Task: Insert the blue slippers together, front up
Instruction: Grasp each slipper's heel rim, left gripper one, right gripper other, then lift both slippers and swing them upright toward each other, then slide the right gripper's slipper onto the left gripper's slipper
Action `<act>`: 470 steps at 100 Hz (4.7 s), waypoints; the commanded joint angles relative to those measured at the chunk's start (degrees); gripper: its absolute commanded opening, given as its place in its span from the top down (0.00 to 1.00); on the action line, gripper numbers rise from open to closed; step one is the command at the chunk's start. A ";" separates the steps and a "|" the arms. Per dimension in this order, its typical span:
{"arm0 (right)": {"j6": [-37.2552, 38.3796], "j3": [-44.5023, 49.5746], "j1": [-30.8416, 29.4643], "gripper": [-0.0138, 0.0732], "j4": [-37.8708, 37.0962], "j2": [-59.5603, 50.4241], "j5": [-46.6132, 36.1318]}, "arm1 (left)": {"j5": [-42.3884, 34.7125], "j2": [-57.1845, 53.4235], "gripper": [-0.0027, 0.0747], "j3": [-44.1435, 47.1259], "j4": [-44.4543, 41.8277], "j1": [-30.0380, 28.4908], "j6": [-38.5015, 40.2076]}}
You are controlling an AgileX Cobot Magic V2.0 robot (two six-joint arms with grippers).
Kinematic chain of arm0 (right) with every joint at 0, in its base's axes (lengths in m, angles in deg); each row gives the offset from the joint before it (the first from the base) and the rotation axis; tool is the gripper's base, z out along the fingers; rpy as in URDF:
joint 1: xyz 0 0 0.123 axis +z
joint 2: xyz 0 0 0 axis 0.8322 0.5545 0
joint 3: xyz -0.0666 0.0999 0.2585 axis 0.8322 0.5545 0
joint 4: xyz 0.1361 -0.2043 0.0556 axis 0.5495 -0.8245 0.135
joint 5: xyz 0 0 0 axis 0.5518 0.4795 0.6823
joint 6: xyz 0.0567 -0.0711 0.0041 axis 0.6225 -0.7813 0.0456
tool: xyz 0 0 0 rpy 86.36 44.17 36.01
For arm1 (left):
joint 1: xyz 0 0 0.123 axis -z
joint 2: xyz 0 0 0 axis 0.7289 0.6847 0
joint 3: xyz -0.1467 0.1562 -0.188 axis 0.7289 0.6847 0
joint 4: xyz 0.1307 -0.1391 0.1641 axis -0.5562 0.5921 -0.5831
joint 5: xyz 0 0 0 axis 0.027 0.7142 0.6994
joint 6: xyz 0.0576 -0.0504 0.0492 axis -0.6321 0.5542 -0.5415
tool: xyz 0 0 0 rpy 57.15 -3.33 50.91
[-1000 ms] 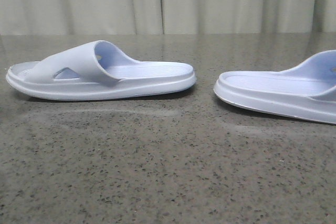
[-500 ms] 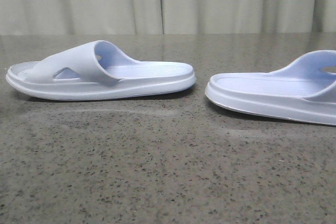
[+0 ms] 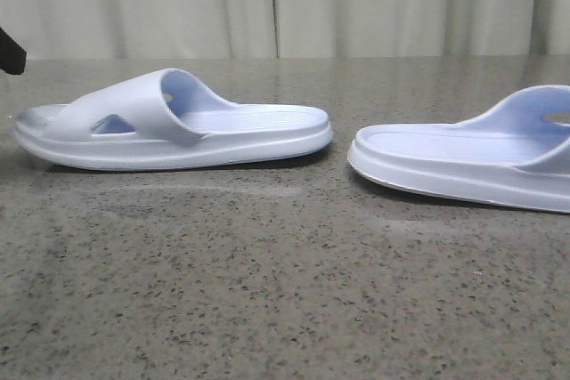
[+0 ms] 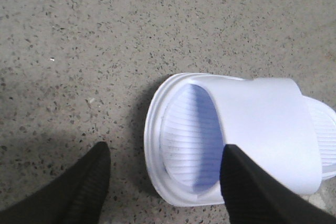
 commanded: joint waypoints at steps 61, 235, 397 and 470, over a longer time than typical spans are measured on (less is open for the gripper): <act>-1.14 -1.55 0.57 0.96 1.14 -0.51 -1.99 | 10.98 9.94 0.45 -1.98 17.40 -3.13 -17.22; -1.87 -11.75 0.57 0.96 9.26 -5.80 -1.24 | 14.71 7.03 0.95 -2.97 21.50 -6.04 -19.93; -39.62 -12.88 8.19 0.95 54.20 16.25 10.71 | 33.90 9.87 0.95 -2.97 35.26 -8.96 -20.06; -42.00 -19.26 21.93 0.95 60.19 26.27 13.86 | 33.41 9.87 0.95 -2.97 36.65 0.04 -20.53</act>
